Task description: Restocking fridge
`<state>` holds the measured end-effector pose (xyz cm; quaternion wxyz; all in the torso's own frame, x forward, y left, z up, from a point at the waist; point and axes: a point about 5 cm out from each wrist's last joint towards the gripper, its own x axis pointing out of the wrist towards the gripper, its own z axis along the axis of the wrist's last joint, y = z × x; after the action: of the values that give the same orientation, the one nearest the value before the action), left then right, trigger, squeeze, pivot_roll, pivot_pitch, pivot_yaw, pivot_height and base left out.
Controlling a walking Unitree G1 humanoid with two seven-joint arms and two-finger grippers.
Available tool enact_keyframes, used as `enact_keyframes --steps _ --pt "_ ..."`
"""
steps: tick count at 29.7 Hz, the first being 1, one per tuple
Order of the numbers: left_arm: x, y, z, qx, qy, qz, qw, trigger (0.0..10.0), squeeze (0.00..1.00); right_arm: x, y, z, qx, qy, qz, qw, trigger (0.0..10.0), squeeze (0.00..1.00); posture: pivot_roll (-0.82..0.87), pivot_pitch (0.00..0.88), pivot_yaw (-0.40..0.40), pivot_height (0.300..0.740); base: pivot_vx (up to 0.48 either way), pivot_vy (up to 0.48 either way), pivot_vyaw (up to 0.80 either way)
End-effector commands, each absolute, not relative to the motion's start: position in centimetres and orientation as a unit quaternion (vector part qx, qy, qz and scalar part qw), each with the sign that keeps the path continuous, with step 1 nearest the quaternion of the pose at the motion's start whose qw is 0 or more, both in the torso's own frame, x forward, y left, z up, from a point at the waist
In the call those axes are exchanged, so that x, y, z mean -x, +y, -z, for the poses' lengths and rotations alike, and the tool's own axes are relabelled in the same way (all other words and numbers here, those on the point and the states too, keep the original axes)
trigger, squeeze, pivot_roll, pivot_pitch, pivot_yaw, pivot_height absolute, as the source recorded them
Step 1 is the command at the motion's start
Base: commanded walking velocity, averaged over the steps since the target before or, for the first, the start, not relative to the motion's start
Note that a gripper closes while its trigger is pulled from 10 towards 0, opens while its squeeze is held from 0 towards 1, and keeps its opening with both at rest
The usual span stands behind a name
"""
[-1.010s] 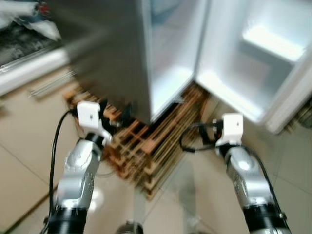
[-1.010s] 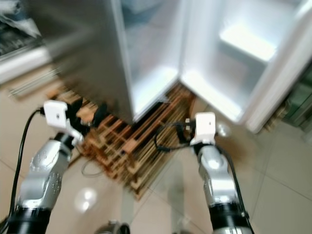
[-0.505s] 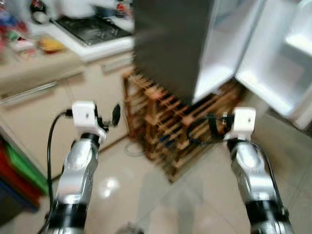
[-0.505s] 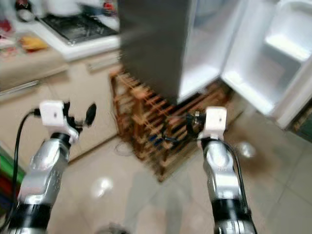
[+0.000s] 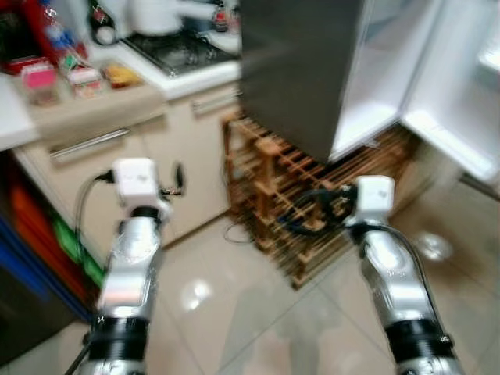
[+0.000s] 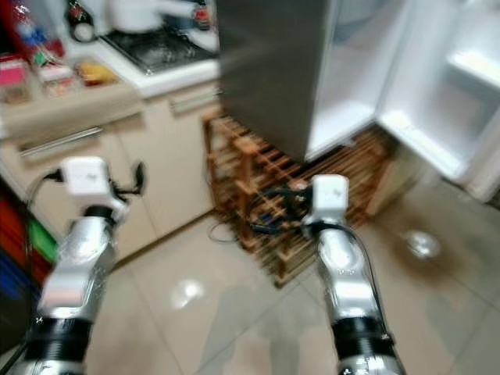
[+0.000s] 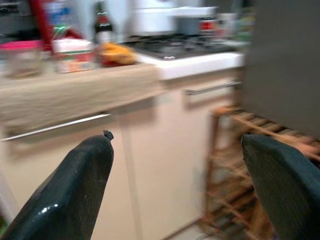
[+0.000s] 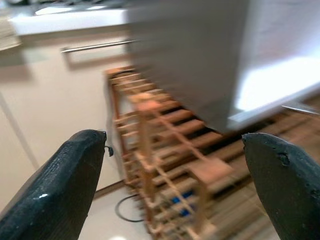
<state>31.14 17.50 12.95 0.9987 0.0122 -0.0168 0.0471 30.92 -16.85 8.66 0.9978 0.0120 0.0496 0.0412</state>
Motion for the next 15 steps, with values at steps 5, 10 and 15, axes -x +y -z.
enact_keyframes --steps 5,10,15 --pt "-31.05 18.91 -12.66 -0.017 -0.008 -0.082 0.996 10.0 0.00 -31.73 -15.19 -9.55 -0.016 0.032 -0.074 0.997 10.0 0.00 -0.01 0.000 0.014 0.740 0.469 0.000 0.65" --pt "-30.89 19.46 -12.77 -0.051 -0.015 -0.111 0.992 10.0 0.00 -31.87 -15.15 -9.50 -0.013 0.034 -0.079 0.996 10.0 0.00 0.00 0.000 0.009 0.740 0.192 0.000 0.65" --pt "-31.30 19.54 -13.21 -0.039 -0.028 -0.106 0.993 10.0 0.18 -32.13 -14.86 -9.49 -0.014 0.034 -0.084 0.996 10.0 0.00 0.01 0.000 0.003 0.740 0.000 0.000 0.64"
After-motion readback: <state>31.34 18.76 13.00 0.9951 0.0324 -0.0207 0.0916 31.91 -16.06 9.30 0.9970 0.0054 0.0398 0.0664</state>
